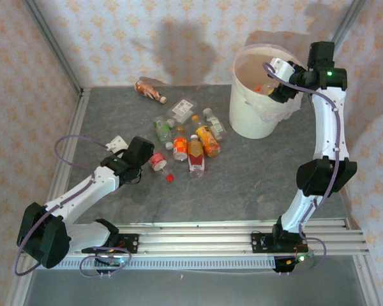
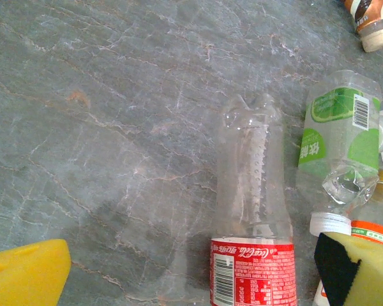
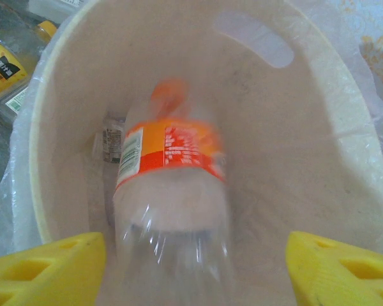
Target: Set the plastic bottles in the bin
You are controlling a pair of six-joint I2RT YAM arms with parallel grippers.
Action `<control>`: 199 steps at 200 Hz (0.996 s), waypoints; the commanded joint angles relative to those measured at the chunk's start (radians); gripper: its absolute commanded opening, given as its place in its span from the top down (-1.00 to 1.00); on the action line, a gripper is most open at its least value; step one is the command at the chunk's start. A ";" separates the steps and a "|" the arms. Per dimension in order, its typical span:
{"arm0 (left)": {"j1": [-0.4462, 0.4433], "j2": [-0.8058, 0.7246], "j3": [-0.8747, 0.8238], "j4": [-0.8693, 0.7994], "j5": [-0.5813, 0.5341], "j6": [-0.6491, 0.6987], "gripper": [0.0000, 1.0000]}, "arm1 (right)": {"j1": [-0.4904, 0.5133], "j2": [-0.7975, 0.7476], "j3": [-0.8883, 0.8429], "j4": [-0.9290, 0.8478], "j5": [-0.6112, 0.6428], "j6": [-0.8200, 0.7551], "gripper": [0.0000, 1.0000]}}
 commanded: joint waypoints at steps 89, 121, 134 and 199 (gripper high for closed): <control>0.009 0.015 -0.034 0.015 -0.038 -0.007 -1.00 | -0.004 -0.261 -0.364 0.447 -0.065 0.380 -0.99; 0.009 0.027 -0.029 0.023 -0.037 -0.003 -1.00 | 0.000 -0.372 -0.569 0.770 -0.048 0.663 -0.98; 0.010 0.029 -0.023 0.022 -0.041 0.003 -1.00 | 0.011 -0.415 -0.643 0.884 -0.005 0.802 -0.98; 0.049 0.040 -0.012 0.033 -0.012 0.007 -1.00 | 0.160 -0.648 -0.868 0.999 0.077 1.350 -0.98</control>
